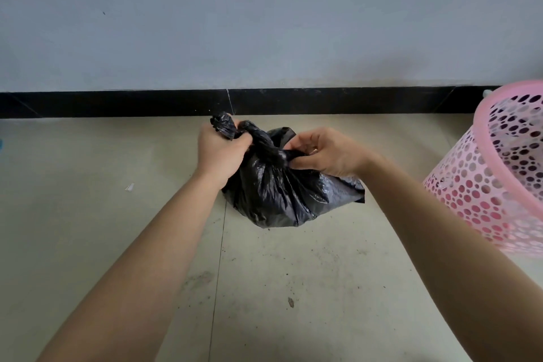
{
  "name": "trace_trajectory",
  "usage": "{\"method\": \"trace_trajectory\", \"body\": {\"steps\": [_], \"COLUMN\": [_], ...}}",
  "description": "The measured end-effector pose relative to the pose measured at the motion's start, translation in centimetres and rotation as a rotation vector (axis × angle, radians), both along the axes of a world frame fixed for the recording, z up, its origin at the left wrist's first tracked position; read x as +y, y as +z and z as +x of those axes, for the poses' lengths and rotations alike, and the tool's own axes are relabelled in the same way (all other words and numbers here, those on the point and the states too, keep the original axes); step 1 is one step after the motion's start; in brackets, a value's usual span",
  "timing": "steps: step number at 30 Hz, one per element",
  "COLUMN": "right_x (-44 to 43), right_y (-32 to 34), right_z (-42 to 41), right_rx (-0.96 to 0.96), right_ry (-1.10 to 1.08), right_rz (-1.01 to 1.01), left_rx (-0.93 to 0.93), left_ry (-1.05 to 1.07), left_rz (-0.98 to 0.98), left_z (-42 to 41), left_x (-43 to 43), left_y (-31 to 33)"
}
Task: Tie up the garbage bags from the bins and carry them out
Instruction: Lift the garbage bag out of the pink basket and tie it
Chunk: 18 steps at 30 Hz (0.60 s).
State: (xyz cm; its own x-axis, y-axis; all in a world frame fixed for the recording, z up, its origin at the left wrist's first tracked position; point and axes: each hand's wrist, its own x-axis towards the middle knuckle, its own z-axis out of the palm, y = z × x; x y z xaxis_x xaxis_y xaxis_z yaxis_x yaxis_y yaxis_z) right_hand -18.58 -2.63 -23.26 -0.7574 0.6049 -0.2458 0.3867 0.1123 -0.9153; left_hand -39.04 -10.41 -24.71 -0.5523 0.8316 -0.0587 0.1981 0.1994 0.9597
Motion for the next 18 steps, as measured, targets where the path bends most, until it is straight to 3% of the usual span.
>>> {"method": "trace_trajectory", "body": {"steps": [3, 5, 7, 9, 14, 18], "right_x": [-0.4, -0.6, -0.8, -0.9, -1.4, -2.3], "right_y": [-0.7, -1.0, -0.7, -0.5, -1.1, -1.4], "right_z": [-0.3, -0.4, -0.3, -0.5, -2.1, -2.7], "right_rx": [-0.025, -0.051, -0.059, -0.057, -0.008, -0.005], "right_ry": [0.057, 0.075, 0.065, -0.008, -0.103, -0.192], "right_rz": [-0.023, -0.036, -0.085, -0.114, 0.051, 0.137], "left_rx": [0.063, 0.022, 0.010, 0.145, 0.273, 0.239], "left_ry": [0.214, 0.243, 0.215, 0.158, 0.001, -0.049], "left_rz": [-0.015, 0.007, 0.021, -0.003, 0.095, 0.145], "left_z": [0.0, 0.2, 0.3, 0.2, 0.7, 0.9], "left_x": [-0.2, -0.4, -0.5, -0.6, -1.1, -1.3], "left_y": [-1.6, -1.8, -1.8, -1.6, -0.8, -0.7]}}
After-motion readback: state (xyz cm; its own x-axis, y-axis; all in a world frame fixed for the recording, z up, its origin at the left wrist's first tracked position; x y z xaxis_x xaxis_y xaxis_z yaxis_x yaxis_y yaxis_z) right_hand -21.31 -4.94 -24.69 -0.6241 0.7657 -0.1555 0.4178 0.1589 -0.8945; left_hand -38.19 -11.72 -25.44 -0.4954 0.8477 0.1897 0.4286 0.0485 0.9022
